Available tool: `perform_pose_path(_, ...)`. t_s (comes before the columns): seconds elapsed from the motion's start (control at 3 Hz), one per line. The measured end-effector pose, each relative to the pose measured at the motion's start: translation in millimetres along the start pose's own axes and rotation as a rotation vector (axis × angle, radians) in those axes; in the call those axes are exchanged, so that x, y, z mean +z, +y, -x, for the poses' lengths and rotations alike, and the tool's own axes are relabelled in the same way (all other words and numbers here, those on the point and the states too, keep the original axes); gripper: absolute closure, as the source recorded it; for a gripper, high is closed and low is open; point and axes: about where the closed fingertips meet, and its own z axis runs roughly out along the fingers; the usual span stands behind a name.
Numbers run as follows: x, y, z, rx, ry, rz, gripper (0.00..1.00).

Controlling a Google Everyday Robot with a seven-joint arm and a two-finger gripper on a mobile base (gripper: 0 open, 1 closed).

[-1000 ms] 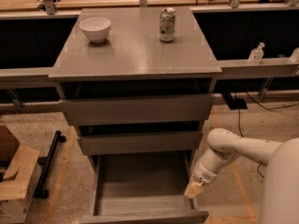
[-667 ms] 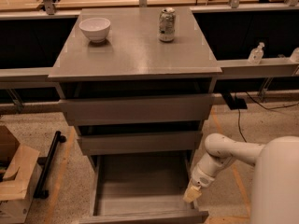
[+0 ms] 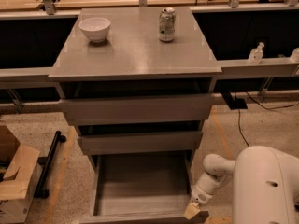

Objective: Close bottom drawer

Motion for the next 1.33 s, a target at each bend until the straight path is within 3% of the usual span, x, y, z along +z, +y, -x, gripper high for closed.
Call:
perform_pose_path(0.33,0.1,0.0,0.0,0.000,0.000,0.000,1.00)
perform_pose_path(1.33,53.0,-23.2,-18.9,0.092,0.086,0.035,1.00)
